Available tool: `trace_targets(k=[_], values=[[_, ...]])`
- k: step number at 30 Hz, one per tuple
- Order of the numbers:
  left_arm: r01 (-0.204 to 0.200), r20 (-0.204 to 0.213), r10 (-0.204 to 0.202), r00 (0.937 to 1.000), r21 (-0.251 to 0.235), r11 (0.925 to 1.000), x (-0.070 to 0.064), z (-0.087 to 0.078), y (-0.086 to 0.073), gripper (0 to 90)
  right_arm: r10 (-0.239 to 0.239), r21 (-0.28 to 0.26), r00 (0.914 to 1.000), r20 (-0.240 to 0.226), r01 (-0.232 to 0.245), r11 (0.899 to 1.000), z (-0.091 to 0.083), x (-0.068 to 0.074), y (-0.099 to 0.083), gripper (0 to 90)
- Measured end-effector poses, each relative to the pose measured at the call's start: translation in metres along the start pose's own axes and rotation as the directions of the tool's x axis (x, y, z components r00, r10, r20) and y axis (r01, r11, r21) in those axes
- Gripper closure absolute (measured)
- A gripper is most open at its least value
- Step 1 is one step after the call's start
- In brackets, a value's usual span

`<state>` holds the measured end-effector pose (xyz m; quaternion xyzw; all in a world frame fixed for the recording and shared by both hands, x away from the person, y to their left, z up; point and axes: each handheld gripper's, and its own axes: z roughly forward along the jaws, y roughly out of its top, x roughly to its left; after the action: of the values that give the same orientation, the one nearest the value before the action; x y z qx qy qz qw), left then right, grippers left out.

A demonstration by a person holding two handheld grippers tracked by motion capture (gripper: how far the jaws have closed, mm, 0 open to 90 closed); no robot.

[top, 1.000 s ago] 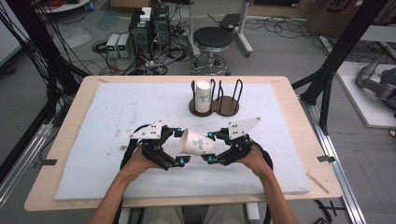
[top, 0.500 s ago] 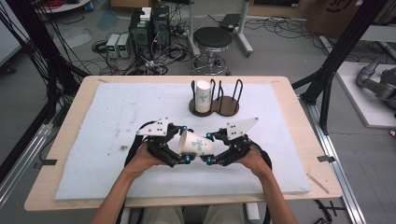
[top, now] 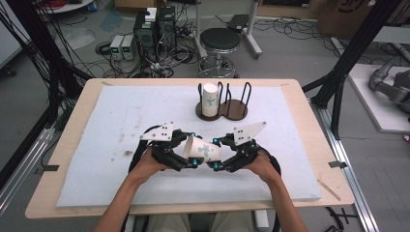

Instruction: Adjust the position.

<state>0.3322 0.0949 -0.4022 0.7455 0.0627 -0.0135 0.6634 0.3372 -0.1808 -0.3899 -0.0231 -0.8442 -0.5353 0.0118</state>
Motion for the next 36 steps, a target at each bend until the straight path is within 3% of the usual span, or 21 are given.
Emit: trace_targets(k=[6,8,9,17,20,24,28,30,31,33,34,36], values=[[-0.006,-0.005,0.006,1.0000,0.010,0.9999,-0.001,0.000,0.000,26.1,0.005,0.007,1.0000,0.003,-0.005,1.000,0.000,0.001,0.000,35.5],[-0.003,-0.014,0.003,0.9999,0.009,1.0000,-0.001,-0.001,0.001,26.0,0.025,0.003,0.9995,0.019,-0.025,1.000,0.002,0.001,0.000,19.9],[-0.001,-0.020,0.001,0.9998,0.007,1.0000,-0.001,-0.002,0.001,26.1,0.046,0.002,0.9982,0.039,-0.046,0.999,0.002,0.001,0.000,17.8],[-0.004,-0.054,0.006,0.9985,0.044,0.9990,-0.001,-0.007,0.001,26.3,0.052,0.017,0.9951,0.084,-0.054,0.998,-0.002,0.003,-0.002,17.8],[-0.007,-0.067,0.013,0.9977,0.080,0.9967,0.000,-0.009,0.003,26.3,0.058,0.012,0.9896,0.131,-0.060,0.998,-0.004,0.005,-0.005,17.8],[0.005,-0.089,0.005,0.9960,0.108,0.9941,0.001,-0.013,0.006,26.3,0.080,-0.015,0.9756,0.204,-0.079,0.997,-0.008,0.006,-0.014,17.8],[0.011,-0.112,0.007,0.9937,0.158,0.9875,0.005,-0.017,0.008,26.4,0.111,-0.027,0.9542,0.278,-0.107,0.994,-0.014,0.007,-0.023,17.8],[0.015,-0.124,0.009,0.9923,0.186,0.9825,0.007,-0.019,0.010,26.5,0.129,-0.029,0.9362,0.327,-0.126,0.992,-0.017,0.008,-0.028,17.8],[0.016,-0.131,0.011,0.9914,0.207,0.9783,0.008,-0.019,0.011,26.6,0.145,-0.032,0.9317,0.333,-0.143,0.989,-0.019,0.009,-0.030,17.9],[0.019,-0.138,0.013,0.9903,0.232,0.9726,0.010,-0.020,0.013,26.5,0.149,-0.044,0.9018,0.406,-0.144,0.989,-0.022,0.009,-0.035,17.9],[0.022,-0.136,0.011,0.9907,0.241,0.9702,0.011,-0.020,0.014,26.6,0.161,-0.046,0.8923,0.422,-0.156,0.987,-0.024,0.010,-0.038,17.9],[0.019,-0.148,0.022,0.9887,0.269,0.9628,0.012,-0.021,0.015,26.6,0.178,-0.047,0.8588,0.480,-0.178,0.983,-0.028,0.012,-0.045,17.9]])
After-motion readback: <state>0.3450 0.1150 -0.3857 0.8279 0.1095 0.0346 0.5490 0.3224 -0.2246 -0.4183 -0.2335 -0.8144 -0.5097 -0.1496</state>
